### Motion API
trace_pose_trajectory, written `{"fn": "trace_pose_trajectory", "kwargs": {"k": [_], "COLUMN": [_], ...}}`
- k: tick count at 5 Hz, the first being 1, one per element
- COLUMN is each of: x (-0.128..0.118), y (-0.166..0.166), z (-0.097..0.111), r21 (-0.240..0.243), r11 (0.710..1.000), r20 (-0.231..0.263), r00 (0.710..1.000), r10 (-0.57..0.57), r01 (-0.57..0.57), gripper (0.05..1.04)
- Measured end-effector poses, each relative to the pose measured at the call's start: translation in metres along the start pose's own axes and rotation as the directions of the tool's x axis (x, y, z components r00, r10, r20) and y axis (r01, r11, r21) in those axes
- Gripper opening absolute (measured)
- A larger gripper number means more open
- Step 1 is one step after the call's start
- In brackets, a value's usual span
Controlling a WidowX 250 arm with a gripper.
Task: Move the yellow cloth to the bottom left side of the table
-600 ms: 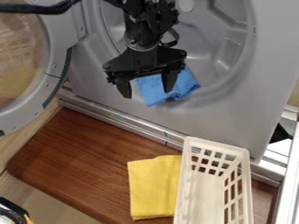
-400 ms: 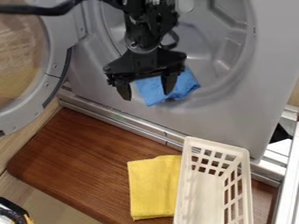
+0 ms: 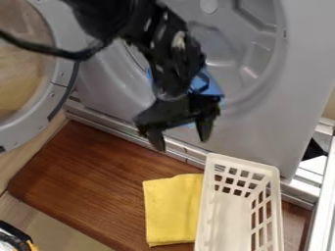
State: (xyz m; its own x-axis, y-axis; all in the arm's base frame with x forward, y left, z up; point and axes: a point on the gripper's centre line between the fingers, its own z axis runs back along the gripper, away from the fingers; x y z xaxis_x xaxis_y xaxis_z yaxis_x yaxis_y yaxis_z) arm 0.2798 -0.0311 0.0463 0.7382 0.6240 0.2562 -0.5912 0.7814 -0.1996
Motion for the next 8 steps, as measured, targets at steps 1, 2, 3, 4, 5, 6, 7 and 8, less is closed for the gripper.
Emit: {"fn": "trace_pose_trajectory", "kwargs": {"k": [1,2,3,4,5,6,7,8], "x": [-0.015,-0.025,-0.03,-0.033,-0.042,-0.047,-0.049,-0.05], "y": [0.013,0.035,0.051,0.055,0.054,0.043,0.041,0.042], "z": [-0.014,-0.026,-0.03,-0.046,-0.067,-0.082,-0.092,-0.102], "r21": [0.024,0.086,0.124,0.125,0.126,0.113,0.115,0.122], "r11": [0.999,0.993,0.985,0.983,0.981,0.985,0.989,0.989], "r20": [-0.028,-0.035,-0.023,-0.027,-0.032,-0.058,-0.069,-0.075], "r00": [0.999,0.996,0.992,0.99,0.988,0.989,0.992,0.992], "r10": [0.022,0.079,0.127,0.136,0.152,0.136,0.103,0.097], "r01": [-0.022,-0.076,-0.123,-0.132,-0.147,-0.129,-0.094,-0.088], "gripper": [1.001,1.001,1.001,1.001,1.001,1.001,1.001,1.001]}}
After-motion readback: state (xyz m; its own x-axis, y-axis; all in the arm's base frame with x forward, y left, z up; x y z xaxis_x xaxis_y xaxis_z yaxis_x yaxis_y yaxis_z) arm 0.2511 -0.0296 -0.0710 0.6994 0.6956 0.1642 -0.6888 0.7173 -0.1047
